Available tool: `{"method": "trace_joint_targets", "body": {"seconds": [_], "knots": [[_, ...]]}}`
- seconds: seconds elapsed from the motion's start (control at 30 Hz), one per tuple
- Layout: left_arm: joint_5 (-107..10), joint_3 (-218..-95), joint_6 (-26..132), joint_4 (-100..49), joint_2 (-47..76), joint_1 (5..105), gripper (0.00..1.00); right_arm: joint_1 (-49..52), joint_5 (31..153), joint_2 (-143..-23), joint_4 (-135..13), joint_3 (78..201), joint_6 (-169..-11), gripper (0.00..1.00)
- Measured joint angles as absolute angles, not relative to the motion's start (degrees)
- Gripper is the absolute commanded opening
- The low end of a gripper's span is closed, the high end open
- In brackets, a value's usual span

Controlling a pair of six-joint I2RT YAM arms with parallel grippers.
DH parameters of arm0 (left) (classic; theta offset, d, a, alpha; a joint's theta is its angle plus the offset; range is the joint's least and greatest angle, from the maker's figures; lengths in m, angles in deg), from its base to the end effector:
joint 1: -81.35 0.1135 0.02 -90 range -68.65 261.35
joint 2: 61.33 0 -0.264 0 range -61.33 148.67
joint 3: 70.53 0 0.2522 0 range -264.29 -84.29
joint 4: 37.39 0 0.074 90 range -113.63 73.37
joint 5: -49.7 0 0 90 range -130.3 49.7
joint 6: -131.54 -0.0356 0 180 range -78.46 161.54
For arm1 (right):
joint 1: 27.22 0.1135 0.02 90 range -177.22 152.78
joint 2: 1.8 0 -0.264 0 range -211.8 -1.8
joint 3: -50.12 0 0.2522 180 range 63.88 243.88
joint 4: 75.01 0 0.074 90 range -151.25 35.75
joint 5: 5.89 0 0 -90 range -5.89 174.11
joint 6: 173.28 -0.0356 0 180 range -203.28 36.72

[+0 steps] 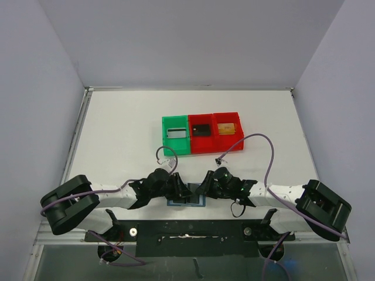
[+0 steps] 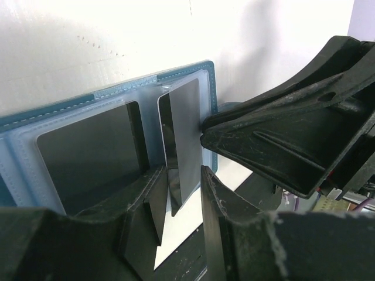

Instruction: Take the credit cards out of the card holder

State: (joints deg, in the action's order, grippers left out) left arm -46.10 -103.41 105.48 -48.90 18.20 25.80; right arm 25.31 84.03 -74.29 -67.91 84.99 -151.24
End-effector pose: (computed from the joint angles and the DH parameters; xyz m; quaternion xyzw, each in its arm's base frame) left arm 0.1298 -0.1955 0.1267 -0.0416 0.8858 -0.4200 0.1930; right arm 0.1328 0.1732 0.1342 0.1242 0.9146 0.3339 0.1916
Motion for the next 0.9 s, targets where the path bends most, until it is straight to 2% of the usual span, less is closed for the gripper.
{"method": "trace_joint_targets", "body": {"seconds": [0.37, 0.53, 0.9], "knots": [[-47.00, -102.60, 105.81, -51.16, 17.32, 25.84, 0.03, 25.20, 83.81, -74.16, -67.67, 84.99, -151.24, 0.25], [-47.24, -102.60, 105.85, -51.90, 18.20, 25.84, 0.00, 25.20, 83.70, -73.98, -67.43, 84.99, -151.24, 0.27], [-47.65, -102.60, 105.83, -52.01, 18.28, 25.80, 0.00, 25.03, 83.73, -69.87, -64.56, 84.96, -148.25, 0.31]]}}
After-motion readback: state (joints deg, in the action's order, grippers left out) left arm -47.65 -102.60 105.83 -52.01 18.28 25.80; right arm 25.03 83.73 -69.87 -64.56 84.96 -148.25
